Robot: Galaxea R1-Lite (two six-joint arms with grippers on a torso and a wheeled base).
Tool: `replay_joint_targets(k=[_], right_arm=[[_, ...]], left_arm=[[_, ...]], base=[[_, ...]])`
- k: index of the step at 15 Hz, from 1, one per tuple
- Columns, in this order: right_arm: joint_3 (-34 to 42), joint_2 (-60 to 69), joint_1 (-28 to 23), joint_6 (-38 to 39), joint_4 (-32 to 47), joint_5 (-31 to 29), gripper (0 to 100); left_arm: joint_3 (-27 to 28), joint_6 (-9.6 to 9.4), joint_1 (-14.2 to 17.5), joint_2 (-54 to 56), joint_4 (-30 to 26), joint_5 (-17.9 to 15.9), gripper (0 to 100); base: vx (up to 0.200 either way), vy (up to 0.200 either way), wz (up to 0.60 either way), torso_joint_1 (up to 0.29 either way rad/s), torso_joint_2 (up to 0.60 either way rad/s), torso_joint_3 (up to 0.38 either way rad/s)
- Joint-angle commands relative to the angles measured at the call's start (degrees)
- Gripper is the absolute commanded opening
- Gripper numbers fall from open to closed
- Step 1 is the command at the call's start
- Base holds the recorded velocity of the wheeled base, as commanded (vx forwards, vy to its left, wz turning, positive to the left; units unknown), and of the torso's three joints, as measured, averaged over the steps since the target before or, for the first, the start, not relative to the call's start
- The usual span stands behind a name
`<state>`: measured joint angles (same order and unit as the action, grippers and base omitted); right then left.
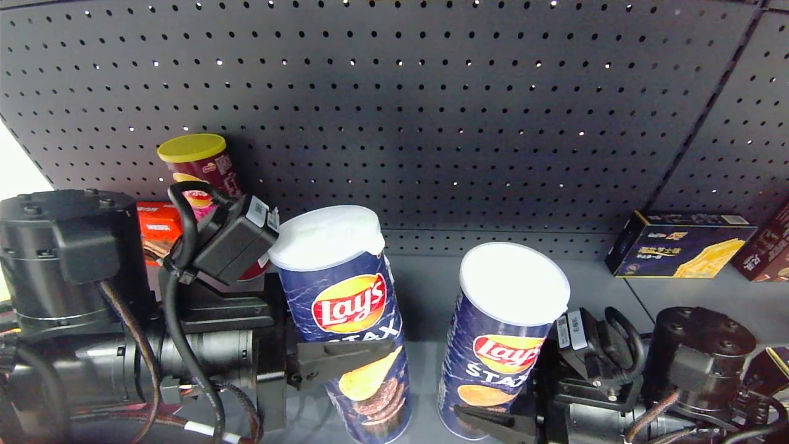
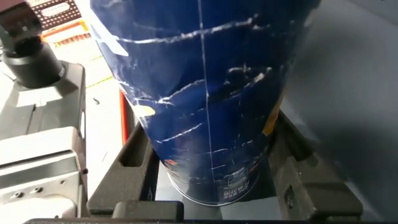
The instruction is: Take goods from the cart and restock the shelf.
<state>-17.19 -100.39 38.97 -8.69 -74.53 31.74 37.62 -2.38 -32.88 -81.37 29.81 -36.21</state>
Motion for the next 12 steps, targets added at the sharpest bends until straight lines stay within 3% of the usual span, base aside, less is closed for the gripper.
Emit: replay_joint_targets(k=[1, 2, 3, 8, 12], right_arm=[[0.3, -0.9, 0.0, -0.1, 0.0, -0.1, 0], [0.3, -0.9, 0.0, -0.3, -0.1, -0.1, 0], [0.6, -0.5, 0.0, -0.1, 0.0, -0.2, 100], [4.2, 4.6, 0.2, -0.4, -1.2, -0.2, 100], [8.9, 17.4, -0.2, -0.1, -0.1, -0.1, 100]], left_arm=[[0.0, 0.0, 0.0, -0.1, 0.0, 0.0, 0], [0.0, 0.0, 0.0, 0.0, 0.0, 0.0, 0], [0.0, 0.0, 0.0, 0.1, 0.0, 0.0, 0], [-1.6, 0.0, 0.0, 0.2, 0.3, 0.0, 0], [-1.5, 0.0, 0.0, 0.4, 0.3, 0.1, 0]], base=[[0.0, 0.0, 0.0, 0.0, 0.0, 0.0], [0.0, 0.0, 0.0, 0.0, 0.0, 0.0], [0.0, 0.0, 0.0, 0.0, 0.0, 0.0], [0.0, 0.0, 0.0, 0.0, 0.0, 0.0], [0.0, 0.0, 0.0, 0.0, 0.0, 0.0]])
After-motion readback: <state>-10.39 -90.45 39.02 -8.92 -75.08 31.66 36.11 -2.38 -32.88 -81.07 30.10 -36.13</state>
